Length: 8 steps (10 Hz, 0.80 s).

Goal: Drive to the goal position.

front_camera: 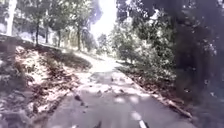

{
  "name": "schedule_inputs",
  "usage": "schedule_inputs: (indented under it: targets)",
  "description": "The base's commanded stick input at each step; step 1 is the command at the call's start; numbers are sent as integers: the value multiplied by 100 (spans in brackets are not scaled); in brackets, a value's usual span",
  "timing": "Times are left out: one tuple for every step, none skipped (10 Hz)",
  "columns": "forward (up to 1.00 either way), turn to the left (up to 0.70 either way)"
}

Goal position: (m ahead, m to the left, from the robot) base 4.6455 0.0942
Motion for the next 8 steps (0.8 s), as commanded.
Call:
schedule_inputs:
  targets:
    - [50, 0]
    - [50, 0]
    - [50, 0]
    - [50, 0]
    - [50, 0]
    - [50, 0]
    - [50, 0]
    - [50, 0]
